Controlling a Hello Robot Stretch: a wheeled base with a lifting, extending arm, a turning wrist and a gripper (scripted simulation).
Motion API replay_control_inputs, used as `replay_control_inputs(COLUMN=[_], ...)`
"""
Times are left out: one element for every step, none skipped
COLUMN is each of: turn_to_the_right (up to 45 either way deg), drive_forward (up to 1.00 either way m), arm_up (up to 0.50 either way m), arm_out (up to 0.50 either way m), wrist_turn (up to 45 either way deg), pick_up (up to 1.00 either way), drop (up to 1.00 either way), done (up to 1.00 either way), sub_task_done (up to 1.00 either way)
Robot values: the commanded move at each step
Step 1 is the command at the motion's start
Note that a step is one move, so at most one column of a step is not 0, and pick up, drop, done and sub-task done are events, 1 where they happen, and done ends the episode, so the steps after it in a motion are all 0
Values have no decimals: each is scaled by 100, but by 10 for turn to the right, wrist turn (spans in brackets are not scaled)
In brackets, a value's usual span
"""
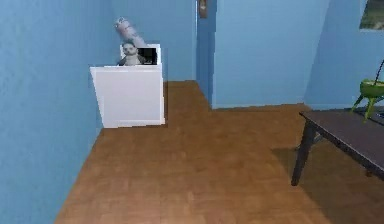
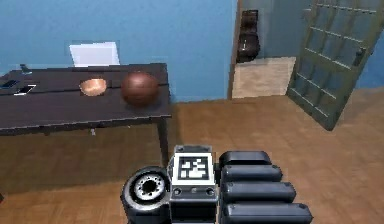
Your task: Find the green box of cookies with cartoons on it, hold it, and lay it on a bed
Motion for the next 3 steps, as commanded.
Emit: replay_control_inputs(turn_to_the_right=[0,0,-60], drive_forward=[100,100,0], arm_up=[0,0,0], arm_out=[0,0,0], wrist_turn=[0,0,0], pick_up=[0,0,0], drop=[0,0,0], done=[0,0,0], sub_task_done=[0,0,0])
